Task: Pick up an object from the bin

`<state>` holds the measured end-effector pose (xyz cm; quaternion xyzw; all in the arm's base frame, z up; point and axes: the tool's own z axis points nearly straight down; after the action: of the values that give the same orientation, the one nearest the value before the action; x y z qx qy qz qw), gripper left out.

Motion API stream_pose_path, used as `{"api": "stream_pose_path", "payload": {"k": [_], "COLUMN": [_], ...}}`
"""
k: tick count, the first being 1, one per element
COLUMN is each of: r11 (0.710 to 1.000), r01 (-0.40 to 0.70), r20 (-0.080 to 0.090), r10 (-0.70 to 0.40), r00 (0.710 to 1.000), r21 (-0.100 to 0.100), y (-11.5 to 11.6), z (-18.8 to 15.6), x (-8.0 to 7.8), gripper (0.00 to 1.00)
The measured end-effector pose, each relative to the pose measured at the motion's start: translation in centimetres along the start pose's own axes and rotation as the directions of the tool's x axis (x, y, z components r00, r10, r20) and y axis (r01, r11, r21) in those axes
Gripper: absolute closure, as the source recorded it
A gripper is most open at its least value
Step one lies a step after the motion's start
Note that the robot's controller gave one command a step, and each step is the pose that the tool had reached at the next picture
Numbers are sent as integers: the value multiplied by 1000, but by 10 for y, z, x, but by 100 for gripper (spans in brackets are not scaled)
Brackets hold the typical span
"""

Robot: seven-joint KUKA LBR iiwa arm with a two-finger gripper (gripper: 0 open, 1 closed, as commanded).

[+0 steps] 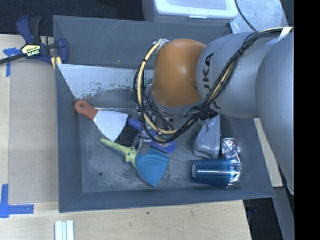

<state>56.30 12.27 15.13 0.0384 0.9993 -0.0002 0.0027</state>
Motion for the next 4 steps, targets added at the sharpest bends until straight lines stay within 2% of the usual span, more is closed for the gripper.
{"api": "stream_pose_path", "payload": {"k": [1, 2, 3, 4], "r11": [982, 1000, 992, 993], "r01": [189, 18, 123, 122], "r20": [-10, 11, 1, 1], "r10": [-189, -18, -123, -122], "r00": [982, 1000, 992, 993], "r21": [3, -6, 1, 1], "y": [-35, -25, -45, -45], "z": [54, 31, 80, 80], "x": [16, 5, -13, -13], "gripper": [0, 0, 100, 100]}}
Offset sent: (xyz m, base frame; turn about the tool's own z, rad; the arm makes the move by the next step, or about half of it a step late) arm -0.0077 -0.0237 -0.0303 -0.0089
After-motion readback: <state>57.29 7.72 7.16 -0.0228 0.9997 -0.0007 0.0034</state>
